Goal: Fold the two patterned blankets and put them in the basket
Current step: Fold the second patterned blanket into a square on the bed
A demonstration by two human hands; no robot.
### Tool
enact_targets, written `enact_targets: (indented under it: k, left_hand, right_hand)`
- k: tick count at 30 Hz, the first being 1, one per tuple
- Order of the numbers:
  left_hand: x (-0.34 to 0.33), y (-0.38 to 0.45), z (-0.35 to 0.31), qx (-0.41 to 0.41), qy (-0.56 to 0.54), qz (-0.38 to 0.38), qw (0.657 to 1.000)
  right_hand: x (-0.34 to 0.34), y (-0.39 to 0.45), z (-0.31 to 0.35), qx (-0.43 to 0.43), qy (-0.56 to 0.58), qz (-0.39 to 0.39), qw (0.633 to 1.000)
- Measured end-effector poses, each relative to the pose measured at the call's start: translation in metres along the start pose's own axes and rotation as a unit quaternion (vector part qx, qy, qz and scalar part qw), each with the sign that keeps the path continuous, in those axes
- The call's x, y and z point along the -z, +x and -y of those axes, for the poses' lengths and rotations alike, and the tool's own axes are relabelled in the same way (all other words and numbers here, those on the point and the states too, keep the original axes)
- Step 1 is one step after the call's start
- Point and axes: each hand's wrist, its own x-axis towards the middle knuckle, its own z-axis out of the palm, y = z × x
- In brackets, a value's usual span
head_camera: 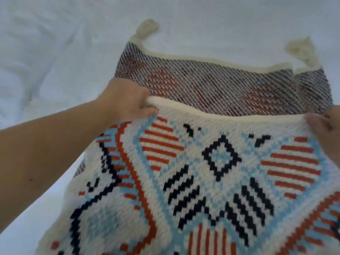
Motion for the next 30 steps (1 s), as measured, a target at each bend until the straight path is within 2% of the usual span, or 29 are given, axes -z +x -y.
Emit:
enact_targets:
  k: [2, 3, 4, 6, 7, 8, 9, 11, 13, 16, 21, 24, 28, 30]
  left_hand:
    - [-0.009, 0.015, 0.0, -0.009, 0.005, -0.014, 1.0]
    - [-0.017, 0.018, -0.001, -0.011, -0.001, -0.013, 1.0]
    - [-0.025, 0.017, -0.002, -0.009, -0.007, -0.003, 1.0]
    - [-0.04, 0.009, 0.001, 0.009, -0.019, 0.036, 0.999]
    - [-0.047, 0.003, 0.004, 0.02, -0.027, 0.054, 0.998]
    - [-0.052, -0.004, 0.008, 0.03, -0.037, 0.065, 0.997]
    - [-0.055, -0.01, 0.012, 0.042, -0.046, 0.075, 0.995]
    - [-0.057, -0.015, 0.013, 0.055, -0.05, 0.081, 0.994]
    - [-0.057, -0.011, 0.011, 0.044, -0.04, 0.048, 0.997]
    - [-0.058, 0.0, 0.015, 0.022, -0.017, -0.026, 0.999]
    - [-0.063, 0.0, 0.033, 0.014, -0.007, -0.103, 0.995]
    - [-0.071, -0.006, 0.039, -0.002, -0.018, -0.127, 0.992]
    - [-0.08, -0.01, 0.05, 0.008, 0.007, -0.14, 0.99]
    - [-0.078, -0.005, 0.057, 0.031, 0.022, -0.144, 0.989]
  right_hand:
    - [0.016, 0.011, 0.029, -0.019, 0.03, -0.029, 0.999]
    - [0.009, 0.016, 0.027, -0.018, -0.007, -0.032, 0.999]
    - [-0.012, 0.02, 0.016, -0.022, -0.02, 0.001, 1.0]
    - [-0.047, 0.019, 0.003, -0.034, -0.123, 0.094, 0.987]
    - [-0.055, 0.019, 0.011, -0.049, -0.153, 0.171, 0.972]
    - [-0.056, 0.017, 0.027, -0.034, -0.161, 0.207, 0.964]
    - [-0.057, 0.013, 0.049, 0.003, -0.163, 0.2, 0.966]
    - [-0.057, 0.003, 0.1, 0.079, -0.095, 0.162, 0.979]
    - [-0.062, 0.0, 0.15, 0.151, -0.054, 0.165, 0.973]
    - [-0.079, 0.004, 0.212, 0.205, 0.004, 0.17, 0.964]
    - [-0.101, 0.022, 0.275, 0.223, 0.056, 0.196, 0.953]
    - [-0.112, 0.034, 0.292, 0.189, 0.074, 0.206, 0.957]
    - [-0.121, 0.05, 0.309, 0.214, 0.079, 0.139, 0.964]
    - [-0.12, 0.064, 0.313, 0.223, 0.061, 0.082, 0.969]
